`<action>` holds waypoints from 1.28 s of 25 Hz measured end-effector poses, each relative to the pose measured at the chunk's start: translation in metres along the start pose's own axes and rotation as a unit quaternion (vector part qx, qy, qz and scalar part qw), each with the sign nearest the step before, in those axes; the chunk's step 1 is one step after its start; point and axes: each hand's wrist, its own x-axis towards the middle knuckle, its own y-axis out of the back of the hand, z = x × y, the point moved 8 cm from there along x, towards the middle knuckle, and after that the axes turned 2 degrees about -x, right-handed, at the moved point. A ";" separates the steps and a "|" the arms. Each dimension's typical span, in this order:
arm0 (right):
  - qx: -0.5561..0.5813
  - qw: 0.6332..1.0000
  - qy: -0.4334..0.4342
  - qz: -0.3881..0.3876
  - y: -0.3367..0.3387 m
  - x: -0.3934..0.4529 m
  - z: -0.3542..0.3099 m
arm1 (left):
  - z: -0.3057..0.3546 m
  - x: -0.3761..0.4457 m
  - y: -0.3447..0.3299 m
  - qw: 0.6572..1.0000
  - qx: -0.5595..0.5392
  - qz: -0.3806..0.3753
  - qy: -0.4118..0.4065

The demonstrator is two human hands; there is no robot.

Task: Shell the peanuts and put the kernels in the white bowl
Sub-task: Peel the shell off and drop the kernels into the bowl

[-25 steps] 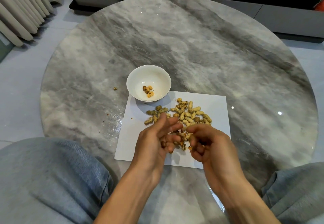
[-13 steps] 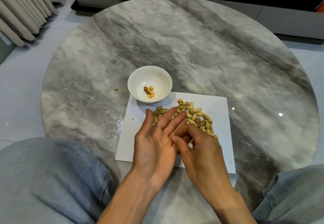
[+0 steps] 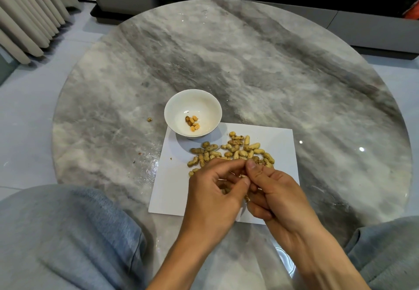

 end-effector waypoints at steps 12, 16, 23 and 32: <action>-0.169 0.978 0.108 0.065 0.007 -0.011 -0.021 | 0.034 -0.016 -0.007 0.904 0.313 0.012 -0.290; -0.100 0.993 0.056 0.042 0.005 -0.010 -0.011 | 0.037 -0.020 -0.009 0.884 0.340 0.019 -0.321; -0.044 0.999 0.013 0.022 0.002 -0.008 0.000 | 0.031 -0.019 -0.013 0.873 0.370 0.015 -0.318; -0.077 0.996 0.036 0.038 0.005 -0.011 -0.010 | 0.019 -0.004 0.005 0.956 0.206 0.046 -0.204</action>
